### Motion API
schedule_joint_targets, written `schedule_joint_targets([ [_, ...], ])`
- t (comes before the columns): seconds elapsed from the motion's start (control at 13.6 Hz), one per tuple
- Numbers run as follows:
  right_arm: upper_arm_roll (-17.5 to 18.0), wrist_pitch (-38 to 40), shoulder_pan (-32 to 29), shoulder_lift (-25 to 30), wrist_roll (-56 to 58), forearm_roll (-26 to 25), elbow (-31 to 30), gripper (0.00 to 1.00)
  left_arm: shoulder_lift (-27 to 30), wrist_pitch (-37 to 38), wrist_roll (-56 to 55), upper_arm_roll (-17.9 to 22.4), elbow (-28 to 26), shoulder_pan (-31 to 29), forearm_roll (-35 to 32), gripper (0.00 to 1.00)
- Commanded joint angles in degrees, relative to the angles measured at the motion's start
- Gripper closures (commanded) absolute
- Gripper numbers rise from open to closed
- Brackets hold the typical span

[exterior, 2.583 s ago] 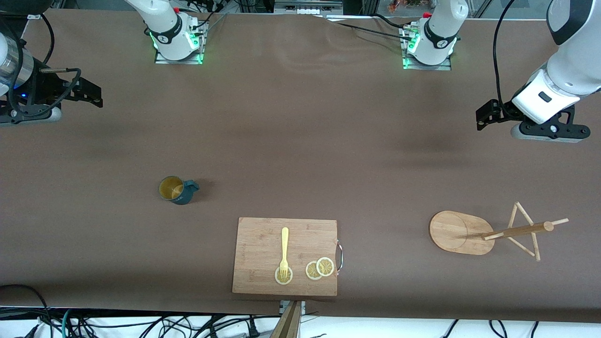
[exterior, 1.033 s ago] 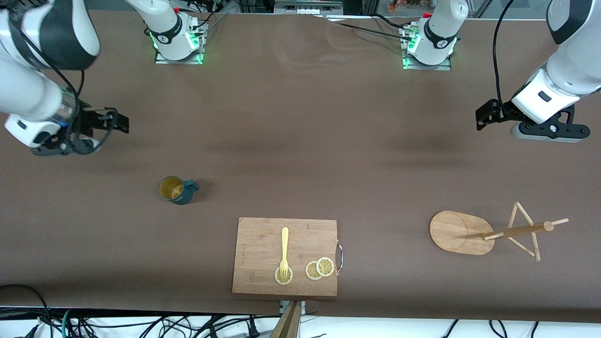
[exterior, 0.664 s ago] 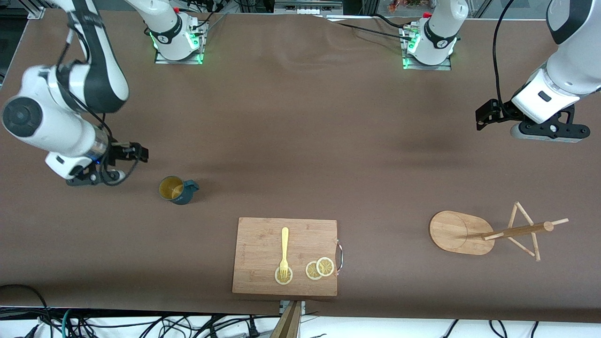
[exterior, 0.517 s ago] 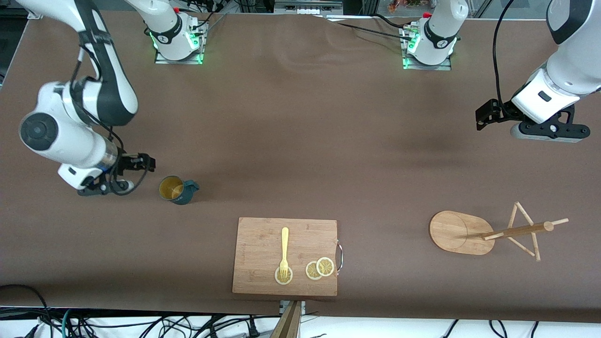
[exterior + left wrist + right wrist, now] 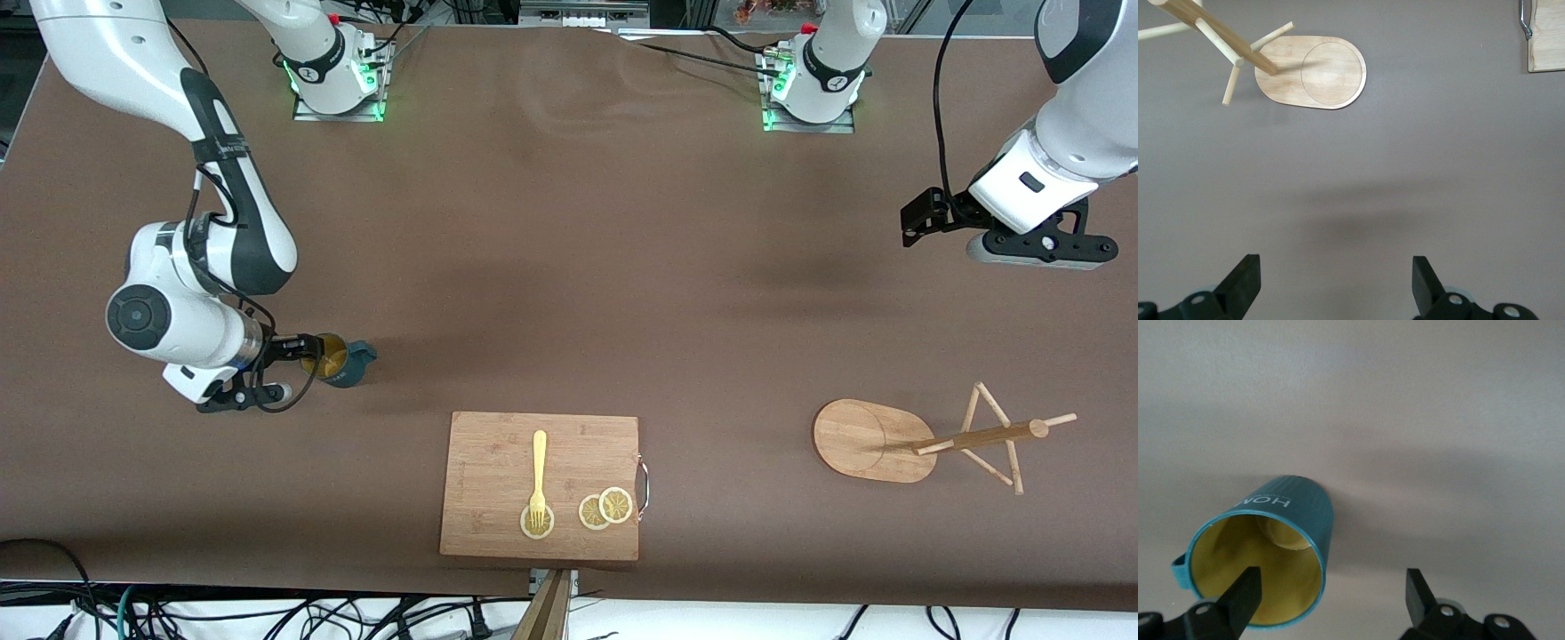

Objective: Pass cup and hang on rack
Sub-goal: 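Move the right gripper down to the teal mug rim, then close the right gripper on the teal mug rim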

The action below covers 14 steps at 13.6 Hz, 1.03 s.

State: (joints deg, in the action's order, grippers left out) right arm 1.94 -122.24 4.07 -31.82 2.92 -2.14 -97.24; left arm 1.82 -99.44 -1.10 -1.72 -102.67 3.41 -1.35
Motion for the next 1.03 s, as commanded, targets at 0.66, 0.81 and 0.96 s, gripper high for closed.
schedule_joint_targets([
  [0.66,0.3,-0.5,1.4,-1.2,-3.3,-0.1,0.2,1.00,-0.6,1.1,-0.6,-0.2,1.5,0.2,-1.2,0.00],
  [0.81,0.3,-0.4,2.3,-1.2,-4.7,0.0,0.5,1.00,-0.6,1.1,-0.6,-0.2,1.5,0.1,-1.2,0.00],
  [0.96,0.3,0.7,4.1,-1.1,-7.6,1.6,2.0,1.00,-0.5,1.2,-0.6,-0.2,1.5,0.1,-1.2,0.00],
])
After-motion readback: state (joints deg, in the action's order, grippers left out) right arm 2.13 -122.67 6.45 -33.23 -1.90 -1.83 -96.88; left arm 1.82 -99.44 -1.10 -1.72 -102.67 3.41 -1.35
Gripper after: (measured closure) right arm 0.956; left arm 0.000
